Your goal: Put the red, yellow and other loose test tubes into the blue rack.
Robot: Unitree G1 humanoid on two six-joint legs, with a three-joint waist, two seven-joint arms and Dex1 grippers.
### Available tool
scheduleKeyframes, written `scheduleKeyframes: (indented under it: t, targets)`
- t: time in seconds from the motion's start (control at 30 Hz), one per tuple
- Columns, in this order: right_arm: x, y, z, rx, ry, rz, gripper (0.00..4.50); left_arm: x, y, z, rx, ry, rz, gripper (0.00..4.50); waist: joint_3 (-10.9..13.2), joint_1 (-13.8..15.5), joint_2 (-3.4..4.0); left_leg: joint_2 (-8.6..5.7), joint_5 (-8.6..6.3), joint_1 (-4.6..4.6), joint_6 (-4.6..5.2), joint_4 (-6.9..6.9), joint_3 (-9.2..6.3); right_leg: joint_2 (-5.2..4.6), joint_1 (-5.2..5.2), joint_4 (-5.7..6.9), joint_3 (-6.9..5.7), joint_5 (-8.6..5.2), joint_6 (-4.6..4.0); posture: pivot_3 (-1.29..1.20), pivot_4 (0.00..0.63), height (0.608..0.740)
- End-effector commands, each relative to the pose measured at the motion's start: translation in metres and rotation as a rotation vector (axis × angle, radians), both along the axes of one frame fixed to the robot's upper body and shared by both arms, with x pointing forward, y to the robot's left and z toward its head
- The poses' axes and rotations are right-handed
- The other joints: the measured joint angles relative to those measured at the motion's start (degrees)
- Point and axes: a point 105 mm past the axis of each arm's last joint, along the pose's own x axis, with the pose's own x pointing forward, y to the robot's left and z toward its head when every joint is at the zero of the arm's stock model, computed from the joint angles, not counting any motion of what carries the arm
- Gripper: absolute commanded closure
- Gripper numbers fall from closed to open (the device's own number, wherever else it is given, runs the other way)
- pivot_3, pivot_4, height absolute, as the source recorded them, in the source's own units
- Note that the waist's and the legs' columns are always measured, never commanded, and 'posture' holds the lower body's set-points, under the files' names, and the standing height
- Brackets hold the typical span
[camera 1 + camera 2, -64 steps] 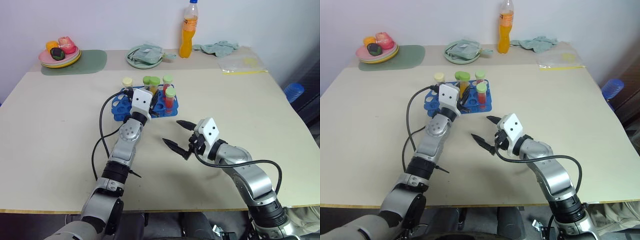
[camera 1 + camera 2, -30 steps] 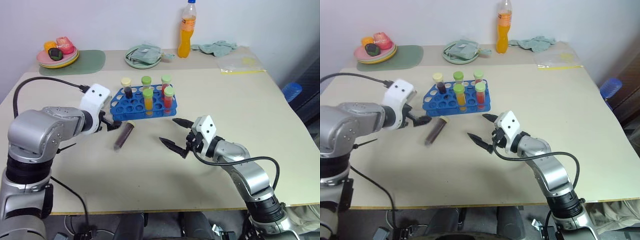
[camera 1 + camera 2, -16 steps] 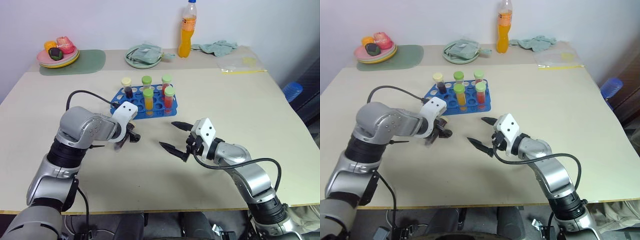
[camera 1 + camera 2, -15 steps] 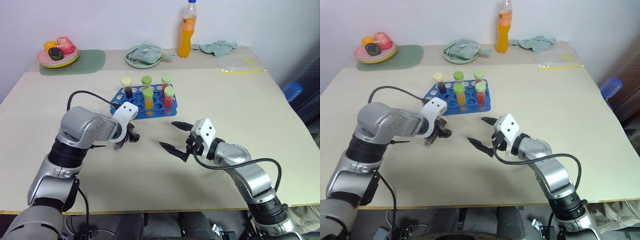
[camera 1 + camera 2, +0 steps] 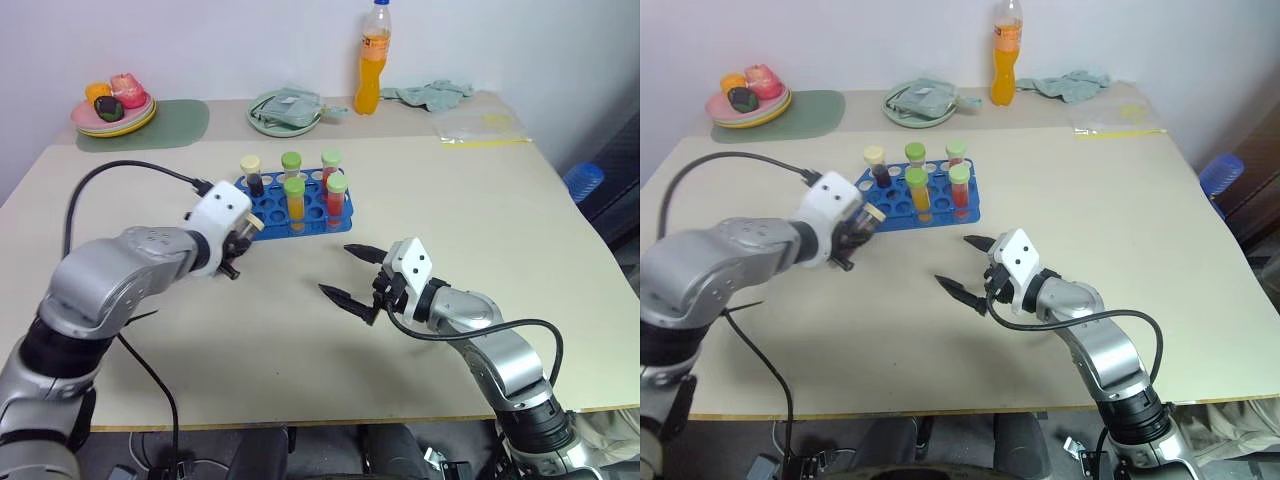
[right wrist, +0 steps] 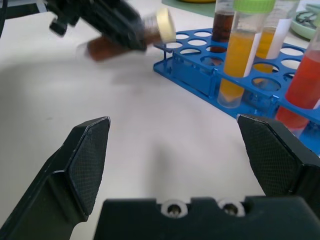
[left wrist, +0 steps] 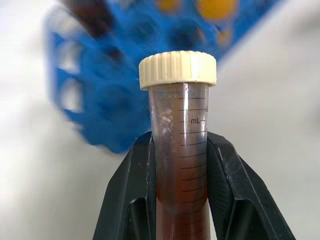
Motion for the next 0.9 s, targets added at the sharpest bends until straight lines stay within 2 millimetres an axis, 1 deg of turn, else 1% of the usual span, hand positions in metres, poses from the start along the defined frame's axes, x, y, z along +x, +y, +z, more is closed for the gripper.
scheduleKeyframes:
  t: [0.03,0.1,0.13,0.2,0.27,0.33,0.43,0.53,0.63,0.83,0.9]
  targets:
    - [-0.002,0.004,0.012,0.022,-0.052,0.023,0.0,0.011,0.003,0.064,-0.187,-0.371,0.003,3.69,0.0,0.74,-0.01,-0.01,-0.02,-0.01,0.04,0.0,-0.04,-0.02,0.06,-0.08,-0.06,0.0,0.0,0.0,0.15,0.74]
    - [0.0,0.006,0.013,0.025,-0.055,0.028,0.0,0.023,0.009,0.078,-0.264,-0.524,0.111,3.69,-0.01,1.34,-0.05,-0.07,-0.08,-0.01,0.14,0.09,-0.12,-0.06,0.1,-0.18,-0.13,0.01,0.02,0.0,0.15,0.74]
    - [0.0,0.007,0.013,0.027,-0.056,0.03,0.0,0.026,0.007,0.08,-0.268,-0.588,0.141,3.69,-0.01,1.39,-0.05,-0.08,-0.09,-0.01,0.16,0.11,-0.11,-0.06,0.14,-0.19,-0.13,0.03,0.06,0.0,0.15,0.74]
    - [0.001,0.008,0.013,0.031,-0.056,0.033,0.0,0.032,-0.001,0.073,-0.279,-0.657,0.157,3.69,-0.02,1.37,-0.05,-0.1,-0.08,-0.02,0.14,0.12,-0.05,-0.07,0.16,-0.18,-0.09,0.05,0.08,0.0,0.15,0.74]
    - [0.002,0.011,0.013,0.033,-0.056,0.038,0.0,0.039,-0.005,0.062,-0.261,-0.729,0.223,3.69,-0.02,1.36,-0.05,-0.09,-0.03,-0.02,0.05,0.11,-0.01,-0.06,0.14,-0.18,-0.09,0.05,0.09,0.0,0.15,0.74]
    - [0.002,0.012,0.013,0.034,-0.057,0.038,0.0,0.042,-0.01,0.05,-0.264,-0.786,0.272,3.69,-0.02,1.18,-0.05,-0.1,0.0,-0.02,-0.01,0.11,0.02,-0.06,0.13,-0.18,-0.08,0.05,0.09,0.0,0.15,0.74]
    - [0.002,0.01,0.014,0.032,-0.064,0.024,0.0,0.04,-0.026,0.029,-0.278,-0.798,0.199,3.69,-0.02,0.75,-0.05,-0.09,0.0,-0.03,0.0,0.11,0.02,-0.06,0.1,-0.15,-0.07,0.05,0.09,0.0,0.15,0.74]
    - [0.002,0.008,0.015,0.034,-0.07,0.007,0.0,0.04,-0.031,0.013,-0.287,-0.775,0.191,3.69,-0.02,0.3,-0.05,-0.09,-0.02,-0.03,0.03,0.13,0.0,-0.06,0.1,-0.12,-0.08,0.05,0.09,0.0,0.15,0.74]
    - [0.002,0.008,0.015,0.038,-0.07,-0.001,0.0,0.042,-0.032,0.006,-0.321,-0.759,0.195,3.69,-0.02,0.13,-0.05,-0.09,-0.1,-0.03,0.17,0.18,-0.01,-0.05,0.12,-0.09,-0.08,0.05,0.09,0.0,0.15,0.74]
    - [0.001,0.009,0.015,0.042,-0.068,-0.004,0.0,0.05,-0.043,-0.007,-0.357,-0.727,0.171,3.69,-0.02,0.17,-0.05,-0.09,-0.1,-0.03,0.18,0.2,-0.02,-0.04,0.12,-0.08,-0.09,0.05,0.09,0.0,0.15,0.74]
    - [0.001,0.009,0.015,0.042,-0.069,-0.003,0.0,0.052,-0.045,-0.008,-0.365,-0.728,0.171,3.69,-0.02,0.17,-0.05,-0.09,-0.1,-0.03,0.18,0.21,-0.02,-0.04,0.14,-0.08,-0.11,0.05,0.09,0.0,0.15,0.74]
